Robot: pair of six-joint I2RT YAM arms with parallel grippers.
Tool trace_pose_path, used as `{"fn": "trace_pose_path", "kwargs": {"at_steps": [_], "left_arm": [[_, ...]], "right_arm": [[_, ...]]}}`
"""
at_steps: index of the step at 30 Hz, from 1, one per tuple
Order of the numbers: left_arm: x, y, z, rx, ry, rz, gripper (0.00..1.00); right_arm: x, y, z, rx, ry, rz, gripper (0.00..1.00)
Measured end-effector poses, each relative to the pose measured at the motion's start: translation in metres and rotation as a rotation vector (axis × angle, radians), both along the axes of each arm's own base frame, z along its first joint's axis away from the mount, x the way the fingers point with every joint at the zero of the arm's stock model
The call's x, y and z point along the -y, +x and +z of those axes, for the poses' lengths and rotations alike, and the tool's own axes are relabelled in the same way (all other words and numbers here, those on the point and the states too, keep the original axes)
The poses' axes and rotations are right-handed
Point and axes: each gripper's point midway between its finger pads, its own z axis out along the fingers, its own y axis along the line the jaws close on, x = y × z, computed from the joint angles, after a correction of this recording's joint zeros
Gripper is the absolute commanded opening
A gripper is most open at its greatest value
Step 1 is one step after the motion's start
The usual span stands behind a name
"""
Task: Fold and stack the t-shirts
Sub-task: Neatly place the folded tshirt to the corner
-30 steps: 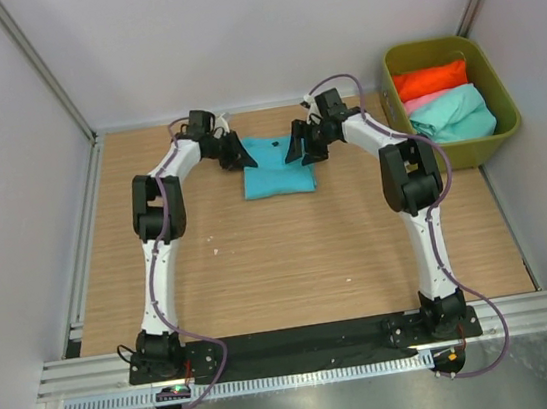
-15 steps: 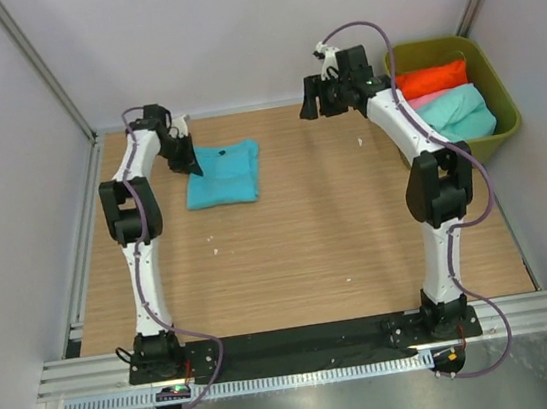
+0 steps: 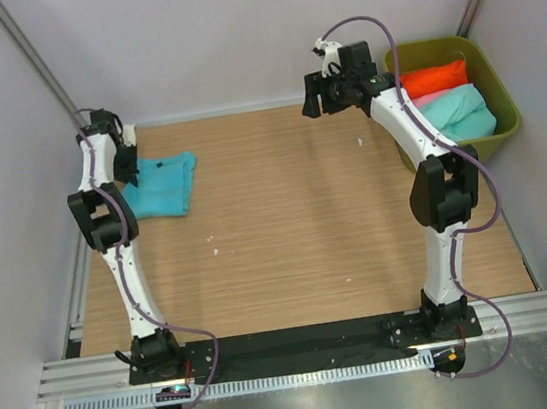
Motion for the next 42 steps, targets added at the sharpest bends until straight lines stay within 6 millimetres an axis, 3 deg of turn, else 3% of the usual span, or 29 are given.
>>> {"fn": "trace_pose_path", "kwargs": {"at_steps": [6,11,19,31,42], "left_arm": [[-0.066,0.018,0.020,0.090,0.184,0.056,0.00],[-0.096,0.029,0.019,0.118,0.315,0.080,0.00],[-0.115,0.049,0.000,0.147,0.437,0.094,0.00],[-0.133,0.082,0.012,0.273,0.517,0.157,0.00],[-0.135,0.097,0.007,0.316,0.588,0.201,0.00]], "right_arm": [[0.002,-0.006,-0.018,-0.039,-0.015,-0.002,0.68],[0.004,-0.008,-0.025,-0.049,-0.037,0.004,0.68],[0.009,-0.010,-0.030,-0.051,-0.065,-0.001,0.68],[0.007,-0.013,-0.036,-0.056,-0.096,-0.004,0.69],[-0.012,-0.019,-0.038,-0.037,-0.140,0.035,0.70]]}}
